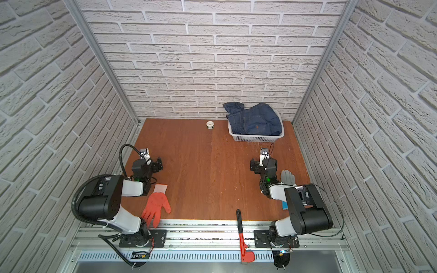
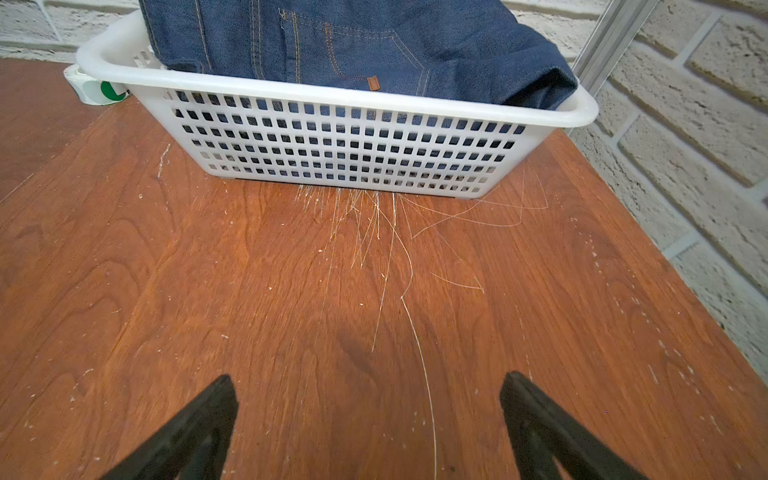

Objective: Fold and stack the trousers

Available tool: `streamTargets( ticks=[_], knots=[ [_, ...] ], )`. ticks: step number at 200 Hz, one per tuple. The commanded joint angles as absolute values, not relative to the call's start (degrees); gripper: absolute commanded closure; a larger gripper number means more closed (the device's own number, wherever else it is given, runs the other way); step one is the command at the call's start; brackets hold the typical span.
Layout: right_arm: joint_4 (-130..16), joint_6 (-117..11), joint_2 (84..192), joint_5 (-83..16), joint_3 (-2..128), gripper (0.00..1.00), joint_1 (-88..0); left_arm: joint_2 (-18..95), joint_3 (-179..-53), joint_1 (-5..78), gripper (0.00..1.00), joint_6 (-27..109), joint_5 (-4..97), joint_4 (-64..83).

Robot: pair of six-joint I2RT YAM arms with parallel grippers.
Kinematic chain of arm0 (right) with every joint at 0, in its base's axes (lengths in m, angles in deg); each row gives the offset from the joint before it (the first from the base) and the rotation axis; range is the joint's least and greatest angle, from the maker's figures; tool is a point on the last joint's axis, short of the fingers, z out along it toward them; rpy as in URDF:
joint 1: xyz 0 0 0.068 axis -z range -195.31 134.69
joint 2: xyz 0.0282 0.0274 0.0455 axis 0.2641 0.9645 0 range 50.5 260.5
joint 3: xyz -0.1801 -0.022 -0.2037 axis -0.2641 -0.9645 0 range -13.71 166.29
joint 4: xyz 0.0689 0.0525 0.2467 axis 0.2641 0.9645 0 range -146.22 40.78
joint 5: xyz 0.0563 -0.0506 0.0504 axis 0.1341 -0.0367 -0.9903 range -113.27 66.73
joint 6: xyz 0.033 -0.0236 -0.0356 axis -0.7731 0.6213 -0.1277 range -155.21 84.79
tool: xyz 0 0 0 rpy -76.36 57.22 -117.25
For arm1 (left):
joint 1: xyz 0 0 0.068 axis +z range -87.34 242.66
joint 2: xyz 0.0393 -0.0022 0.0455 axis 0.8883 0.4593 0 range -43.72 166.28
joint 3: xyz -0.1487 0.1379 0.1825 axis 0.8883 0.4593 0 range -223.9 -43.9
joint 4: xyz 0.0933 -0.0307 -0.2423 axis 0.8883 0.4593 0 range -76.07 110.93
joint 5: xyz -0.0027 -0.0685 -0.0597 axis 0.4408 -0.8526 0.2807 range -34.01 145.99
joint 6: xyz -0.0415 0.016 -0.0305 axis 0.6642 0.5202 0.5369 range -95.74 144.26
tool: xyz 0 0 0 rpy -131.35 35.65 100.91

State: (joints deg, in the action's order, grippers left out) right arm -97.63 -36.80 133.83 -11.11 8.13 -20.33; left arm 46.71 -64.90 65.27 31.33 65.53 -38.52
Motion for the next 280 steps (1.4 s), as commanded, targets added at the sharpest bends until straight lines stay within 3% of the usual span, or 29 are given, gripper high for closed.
streamTargets(
  ticks=[1, 200, 218, 230, 246, 262, 280],
  knots=[
    [-100.51, -36.71, 133.55, -11.13, 7.8, 0.0, -20.15, 46.43, -65.35, 65.65, 0.02, 30.68, 65.13, -40.06],
    [-100.16, -37.22, 133.6, -12.78, 8.01, 0.01, -19.39, 46.4, -65.52, 66.34, 0.02, 31.03, 63.89, -39.77],
    [-101.39, -36.02, 131.15, -12.68, 7.43, 0.04, -19.48, 43.6, -65.31, 65.08, 0.03, 31.19, 68.65, -38.17],
    [-85.93, -35.88, 124.49, -11.05, 13.22, 0.07, -20.24, 37.0, -67.13, 63.28, 0.04, 30.68, 74.45, -29.8],
    [-55.38, -53.54, 120.75, -3.66, 29.12, 0.07, -19.56, 28.29, -74.39, 60.26, 0.06, 33.55, 81.52, -11.41],
    [-42.87, -57.78, 123.88, -6.3, 40.99, 0.13, -20.03, 23.36, -82.85, 59.11, 0.1, 39.67, 80.69, 3.24],
    [-34.79, -61.73, 129.35, -9.75, 51.93, 0.14, -20.41, 21.33, -90.58, 57.09, 0.11, 45.04, 80.33, 14.89]
  ],
)
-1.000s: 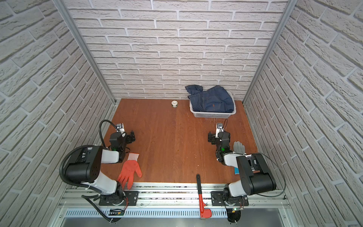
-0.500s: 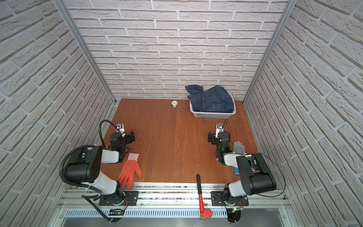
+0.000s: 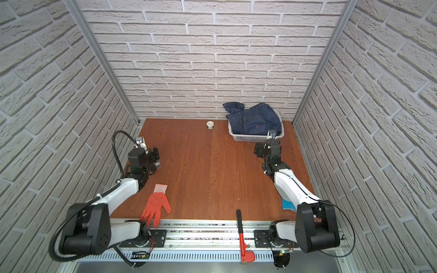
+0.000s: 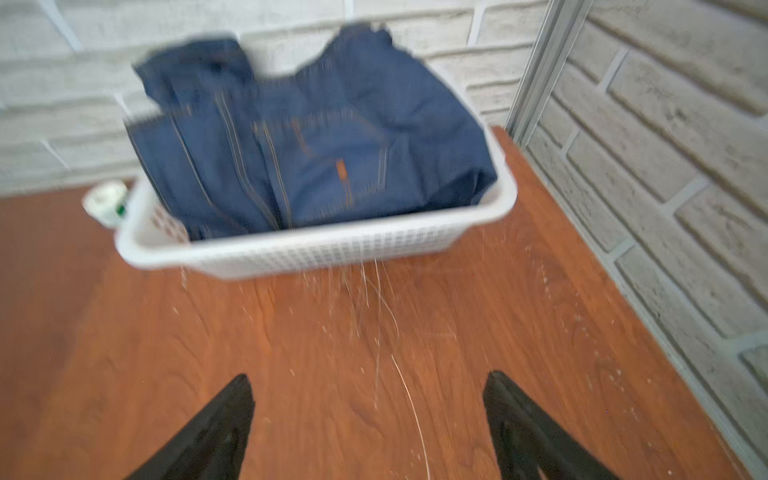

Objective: Fold and stack the trousers
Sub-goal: 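Grasp the blue jeans in the basket with the right gripper while the left arm advances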

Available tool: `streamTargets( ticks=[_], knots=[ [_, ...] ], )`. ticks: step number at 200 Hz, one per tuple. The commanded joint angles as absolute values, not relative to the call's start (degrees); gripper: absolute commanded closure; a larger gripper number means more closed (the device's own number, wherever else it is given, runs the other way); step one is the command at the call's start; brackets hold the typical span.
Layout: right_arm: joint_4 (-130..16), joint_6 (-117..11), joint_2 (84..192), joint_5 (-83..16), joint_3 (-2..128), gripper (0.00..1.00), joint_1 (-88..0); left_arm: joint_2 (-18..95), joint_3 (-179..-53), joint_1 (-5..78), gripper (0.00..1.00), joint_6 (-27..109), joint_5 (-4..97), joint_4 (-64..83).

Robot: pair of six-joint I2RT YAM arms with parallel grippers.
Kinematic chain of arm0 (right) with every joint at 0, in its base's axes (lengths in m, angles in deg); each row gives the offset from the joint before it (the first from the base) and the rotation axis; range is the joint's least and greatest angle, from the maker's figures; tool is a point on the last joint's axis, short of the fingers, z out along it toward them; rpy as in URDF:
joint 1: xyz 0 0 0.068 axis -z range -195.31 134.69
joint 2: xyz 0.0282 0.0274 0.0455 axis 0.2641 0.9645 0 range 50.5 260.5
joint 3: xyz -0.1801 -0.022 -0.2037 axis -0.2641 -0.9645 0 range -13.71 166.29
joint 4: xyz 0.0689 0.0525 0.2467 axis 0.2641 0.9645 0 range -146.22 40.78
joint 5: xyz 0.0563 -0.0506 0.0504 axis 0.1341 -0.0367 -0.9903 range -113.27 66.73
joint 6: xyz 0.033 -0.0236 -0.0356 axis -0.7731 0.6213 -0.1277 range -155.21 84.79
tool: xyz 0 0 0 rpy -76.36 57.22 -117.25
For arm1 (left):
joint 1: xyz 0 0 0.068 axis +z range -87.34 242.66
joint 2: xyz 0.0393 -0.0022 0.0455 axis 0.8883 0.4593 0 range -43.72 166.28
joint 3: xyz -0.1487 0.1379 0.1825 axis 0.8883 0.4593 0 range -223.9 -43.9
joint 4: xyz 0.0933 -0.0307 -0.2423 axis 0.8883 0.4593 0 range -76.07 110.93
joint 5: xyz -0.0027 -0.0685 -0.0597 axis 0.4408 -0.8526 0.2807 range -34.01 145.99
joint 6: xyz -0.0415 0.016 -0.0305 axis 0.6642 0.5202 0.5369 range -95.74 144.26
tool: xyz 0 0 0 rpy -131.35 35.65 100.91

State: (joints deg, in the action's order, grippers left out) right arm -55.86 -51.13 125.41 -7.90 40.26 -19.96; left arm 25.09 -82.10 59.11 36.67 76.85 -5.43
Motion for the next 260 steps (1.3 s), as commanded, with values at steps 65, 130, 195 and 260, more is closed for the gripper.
streamTargets(
  ticks=[65, 130, 195, 260],
  knots=[
    [-14.65, -66.08, 159.49, -21.19, 91.95, 0.0, -22.38, 26.83, -104.95, 45.21, 0.02, 51.02, 77.93, 34.66],
    [-14.59, -69.91, 181.09, -22.14, 115.01, 0.0, -26.37, 29.37, -102.63, 38.87, 0.02, 56.56, 72.71, 32.08],
    [-23.69, -75.96, 195.12, -20.77, 128.16, 0.0, -27.0, 29.63, -99.83, 36.36, 0.02, 59.24, 70.75, 30.1],
    [-29.65, -79.24, 203.39, -18.17, 135.96, 0.07, -27.09, 30.19, -98.23, 34.75, 0.02, 59.83, 70.74, 28.83]
  ],
)
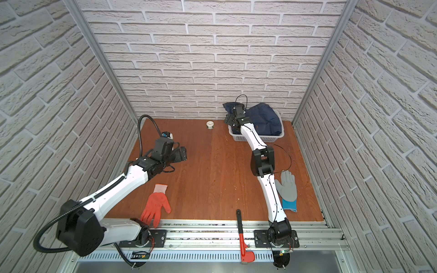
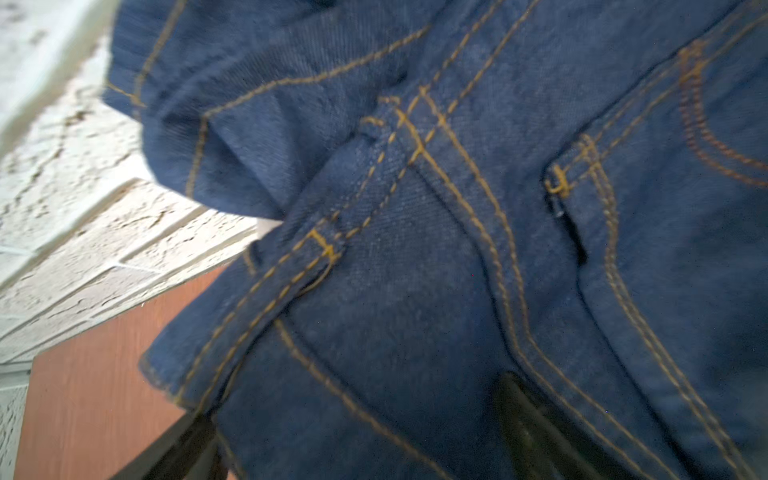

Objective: Fold and stack the trousers
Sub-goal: 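Grasp the blue jeans in the basket with the right gripper while the left arm advances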

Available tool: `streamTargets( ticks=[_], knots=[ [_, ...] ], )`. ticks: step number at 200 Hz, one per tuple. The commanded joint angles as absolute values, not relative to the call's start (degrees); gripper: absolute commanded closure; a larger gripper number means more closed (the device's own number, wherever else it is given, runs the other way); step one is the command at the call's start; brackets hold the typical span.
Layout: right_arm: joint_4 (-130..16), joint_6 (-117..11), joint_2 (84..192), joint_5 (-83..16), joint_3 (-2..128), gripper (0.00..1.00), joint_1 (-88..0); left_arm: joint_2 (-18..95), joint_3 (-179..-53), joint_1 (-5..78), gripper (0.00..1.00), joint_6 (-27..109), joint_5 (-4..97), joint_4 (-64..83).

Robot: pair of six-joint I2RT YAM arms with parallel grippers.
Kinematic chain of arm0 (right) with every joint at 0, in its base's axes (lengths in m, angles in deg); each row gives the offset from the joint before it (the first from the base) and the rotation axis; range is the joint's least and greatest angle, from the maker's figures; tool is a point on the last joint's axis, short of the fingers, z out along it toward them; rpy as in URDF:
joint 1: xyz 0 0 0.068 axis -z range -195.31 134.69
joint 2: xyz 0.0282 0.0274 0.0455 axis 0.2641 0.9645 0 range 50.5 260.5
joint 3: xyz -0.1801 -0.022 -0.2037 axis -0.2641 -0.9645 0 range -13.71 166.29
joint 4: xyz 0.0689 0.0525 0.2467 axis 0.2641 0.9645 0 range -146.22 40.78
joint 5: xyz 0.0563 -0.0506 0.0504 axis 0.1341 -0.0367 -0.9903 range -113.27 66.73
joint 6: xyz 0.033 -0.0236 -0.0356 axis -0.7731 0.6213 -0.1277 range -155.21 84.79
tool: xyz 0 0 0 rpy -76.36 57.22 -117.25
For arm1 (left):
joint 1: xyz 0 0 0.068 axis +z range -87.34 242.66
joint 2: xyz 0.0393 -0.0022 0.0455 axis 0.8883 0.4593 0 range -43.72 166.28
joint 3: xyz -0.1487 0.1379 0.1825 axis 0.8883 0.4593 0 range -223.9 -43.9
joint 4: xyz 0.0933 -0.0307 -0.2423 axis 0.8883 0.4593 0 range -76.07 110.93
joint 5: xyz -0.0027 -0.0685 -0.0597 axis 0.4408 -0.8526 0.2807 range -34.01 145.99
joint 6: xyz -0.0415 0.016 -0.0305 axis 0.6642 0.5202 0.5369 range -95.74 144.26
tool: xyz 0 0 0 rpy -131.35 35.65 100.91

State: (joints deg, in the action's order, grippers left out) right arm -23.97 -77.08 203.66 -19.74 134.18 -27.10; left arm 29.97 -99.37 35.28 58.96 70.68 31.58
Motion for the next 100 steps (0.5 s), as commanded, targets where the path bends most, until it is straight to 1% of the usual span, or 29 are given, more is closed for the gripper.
streamTargets(
  ticks=[1, 29, 44, 70, 85, 100],
  knots=[
    [-29.75, -79.24, 203.41, -18.17, 135.96, 0.07, -27.09, 30.19, -98.18, 34.73, 0.02, 59.84, 70.75, 28.76],
    [-31.74, -79.11, 202.86, -18.63, 135.95, 0.08, -27.09, 30.19, -97.7, 34.63, 0.02, 59.97, 70.75, 28.41],
    [-32.13, -78.69, 202.13, -18.79, 135.96, 0.06, -27.09, 30.27, -97.69, 34.44, 0.02, 59.84, 70.75, 28.25],
    [-31.83, -78.27, 201.21, -16.73, 135.92, 0.05, -27.09, 30.62, -97.68, 34.36, 0.02, 59.78, 70.75, 27.87],
    [-32.14, -78.15, 201.21, -15.55, 135.96, 0.09, -26.87, 30.66, -97.56, 34.14, 0.02, 59.7, 70.76, 27.73],
    [-32.79, -77.72, 201.4, -15.56, 136.05, 0.17, -26.53, 30.66, -97.52, 34.05, 0.02, 59.7, 70.75, 27.69]
  ],
)
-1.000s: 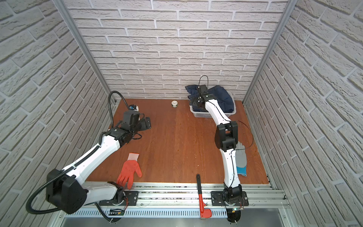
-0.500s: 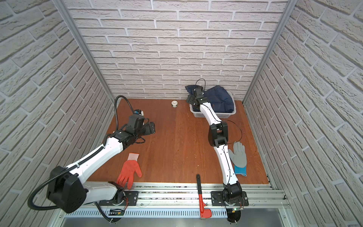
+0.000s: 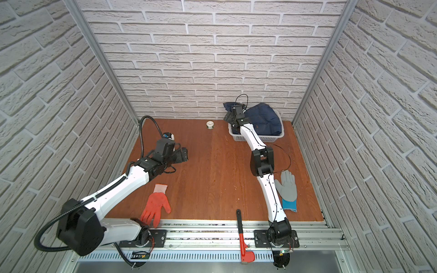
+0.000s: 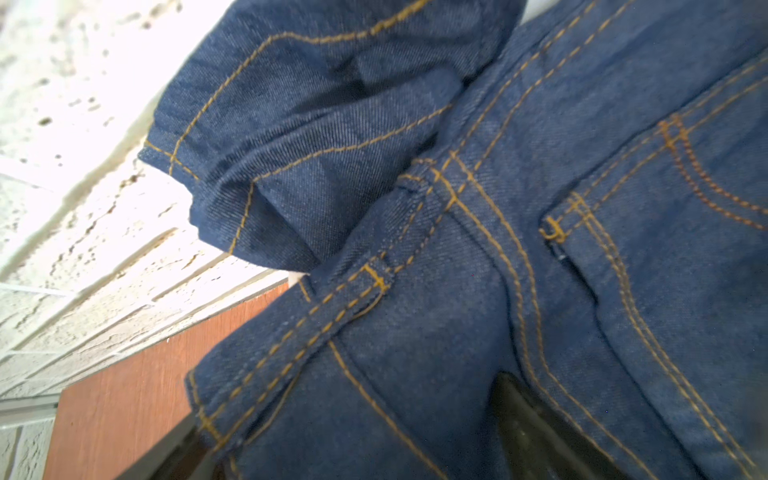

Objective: Fold and stack the trousers
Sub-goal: 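Grasp the blue jeans in the basket with the right gripper while the left arm advances, then lift the blue jeans high out of the basket with the right gripper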

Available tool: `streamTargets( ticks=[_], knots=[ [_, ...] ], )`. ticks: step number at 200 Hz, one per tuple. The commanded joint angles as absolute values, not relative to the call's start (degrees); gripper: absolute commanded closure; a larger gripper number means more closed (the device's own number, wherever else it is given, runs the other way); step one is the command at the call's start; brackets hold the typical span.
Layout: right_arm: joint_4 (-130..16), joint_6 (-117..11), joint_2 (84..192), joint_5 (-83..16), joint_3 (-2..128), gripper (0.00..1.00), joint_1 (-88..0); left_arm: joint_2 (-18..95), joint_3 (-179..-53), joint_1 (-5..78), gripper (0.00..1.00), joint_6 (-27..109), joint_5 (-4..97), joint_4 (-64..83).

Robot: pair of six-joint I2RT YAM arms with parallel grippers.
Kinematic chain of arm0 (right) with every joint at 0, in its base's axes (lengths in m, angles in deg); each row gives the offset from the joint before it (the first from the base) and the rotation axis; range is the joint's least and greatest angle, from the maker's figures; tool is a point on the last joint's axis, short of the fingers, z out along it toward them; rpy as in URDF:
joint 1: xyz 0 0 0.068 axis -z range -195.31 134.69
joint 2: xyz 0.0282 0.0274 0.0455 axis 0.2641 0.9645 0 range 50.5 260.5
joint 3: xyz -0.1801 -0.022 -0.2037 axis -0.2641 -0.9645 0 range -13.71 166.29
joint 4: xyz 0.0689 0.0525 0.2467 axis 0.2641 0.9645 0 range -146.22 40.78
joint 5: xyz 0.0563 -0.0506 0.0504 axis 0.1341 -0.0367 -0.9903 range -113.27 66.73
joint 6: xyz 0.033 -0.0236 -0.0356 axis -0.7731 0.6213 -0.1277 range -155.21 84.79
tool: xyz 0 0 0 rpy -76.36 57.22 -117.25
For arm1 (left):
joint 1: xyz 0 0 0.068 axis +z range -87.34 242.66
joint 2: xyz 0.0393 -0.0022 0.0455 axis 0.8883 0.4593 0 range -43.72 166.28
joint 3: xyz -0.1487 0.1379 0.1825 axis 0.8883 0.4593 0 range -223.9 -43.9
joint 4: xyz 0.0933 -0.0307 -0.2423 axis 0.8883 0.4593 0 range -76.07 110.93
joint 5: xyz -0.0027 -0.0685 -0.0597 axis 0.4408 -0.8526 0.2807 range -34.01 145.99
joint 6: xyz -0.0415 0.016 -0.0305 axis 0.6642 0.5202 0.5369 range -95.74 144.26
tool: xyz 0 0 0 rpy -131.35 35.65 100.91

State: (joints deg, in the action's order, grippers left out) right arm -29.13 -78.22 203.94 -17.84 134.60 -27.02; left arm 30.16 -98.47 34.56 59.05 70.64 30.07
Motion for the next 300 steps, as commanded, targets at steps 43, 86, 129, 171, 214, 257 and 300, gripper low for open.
streamTargets(
  ticks=[43, 86, 129, 171, 214, 257, 300],
  knots=[
    [-33.89, -76.18, 200.86, -14.79, 136.13, 0.26, -26.13, 30.71, -97.96, 34.01, 0.02, 58.8, 71.0, 27.87],
    [-33.94, -74.85, 199.4, -12.5, 136.21, 0.31, -25.43, 30.81, -97.83, 33.92, 0.02, 58.8, 70.93, 27.77],
    [-32.66, -76.18, 199.12, -12.54, 136.2, 0.64, -23.95, 30.85, -97.96, 33.71, 0.02, 58.56, 70.87, 28.05],
    [-32.47, -72.85, 194.49, -14.2, 136.2, 0.91, -23.57, 29.38, -98.05, 33.47, 0.02, 58.52, 71.23, 29.79],
    [-31.21, -65.38, 185.37, -16.63, 136.14, 0.94, -23.49, 26.21, -97.08, 32.91, 0.02, 59.3, 71.5, 30.79],
    [-36.44, -57.1, 173.78, -24.78, 136.2, 0.94, -23.66, 22.65, -96.25, 31.61, 0.02, 60.13, 71.46, 31.17],
    [-41.92, -58.45, 164.36, -33.44, 141.57, 0.94, -24.59, 19.6, -94.2, 29.73, 0.03, 61.34, 71.45, 29.92]
  ],
)
